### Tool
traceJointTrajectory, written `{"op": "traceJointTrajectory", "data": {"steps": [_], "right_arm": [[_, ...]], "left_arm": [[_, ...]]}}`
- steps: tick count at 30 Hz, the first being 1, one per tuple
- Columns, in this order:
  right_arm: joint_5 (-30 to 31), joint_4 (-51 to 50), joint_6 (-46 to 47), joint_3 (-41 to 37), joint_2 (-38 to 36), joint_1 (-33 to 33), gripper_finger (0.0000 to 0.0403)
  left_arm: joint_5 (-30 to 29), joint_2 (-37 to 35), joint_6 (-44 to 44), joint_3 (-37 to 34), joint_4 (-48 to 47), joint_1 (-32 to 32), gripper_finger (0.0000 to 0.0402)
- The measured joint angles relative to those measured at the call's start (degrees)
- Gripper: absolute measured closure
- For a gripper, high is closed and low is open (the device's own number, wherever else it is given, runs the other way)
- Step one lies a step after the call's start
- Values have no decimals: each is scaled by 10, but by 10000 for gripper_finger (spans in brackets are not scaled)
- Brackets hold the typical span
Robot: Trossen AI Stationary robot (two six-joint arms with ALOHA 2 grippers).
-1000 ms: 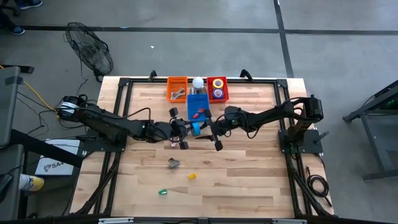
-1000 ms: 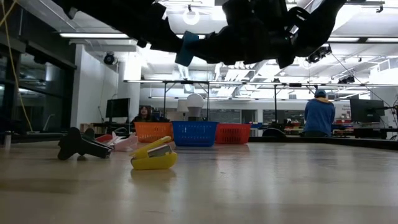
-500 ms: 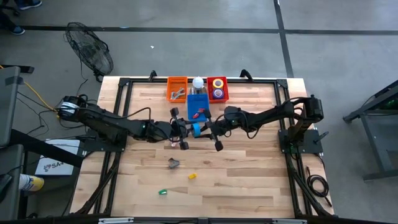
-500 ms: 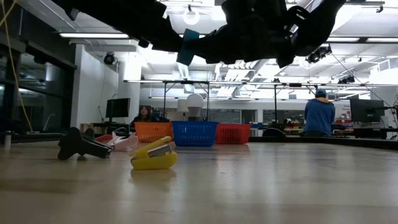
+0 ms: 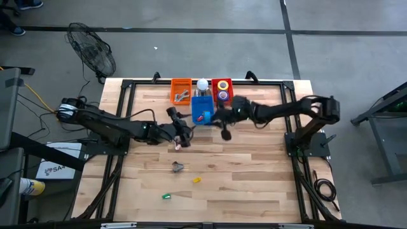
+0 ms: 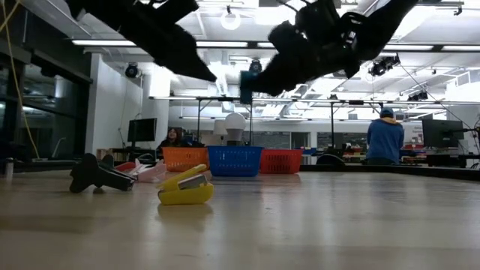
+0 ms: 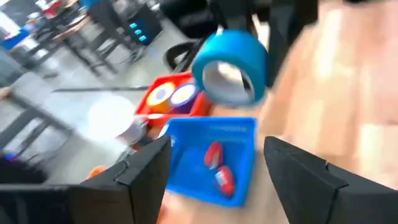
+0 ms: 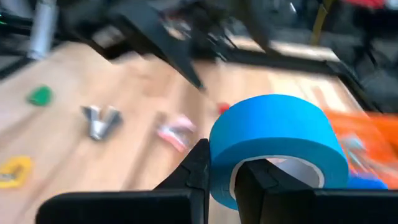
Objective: Pick and place Stapler, Stapler remover, tape
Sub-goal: Put the light blue tape into the red basket
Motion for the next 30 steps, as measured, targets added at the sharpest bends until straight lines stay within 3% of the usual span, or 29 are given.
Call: {"op": "traceJointTrajectory", "data": {"steps": [5,10,15,23,30], "right_arm": [[-19,-93,-1,0,-31,-107,370],[-146,-95,14,0,-31,-212,370],[-212,-64,14,0,-19,-283,370],[-275,-17,50,31,58,-314,370],[-275,-158,24,165,129,-314,370]], "left_arm": [[-29,-32,-11,0,-75,0,148],[-36,-60,-25,0,-134,0,147],[-38,-79,-54,0,-157,0,147],[-33,-99,-64,0,-198,0,147],[-34,-129,-136,1,-294,0,147]]}}
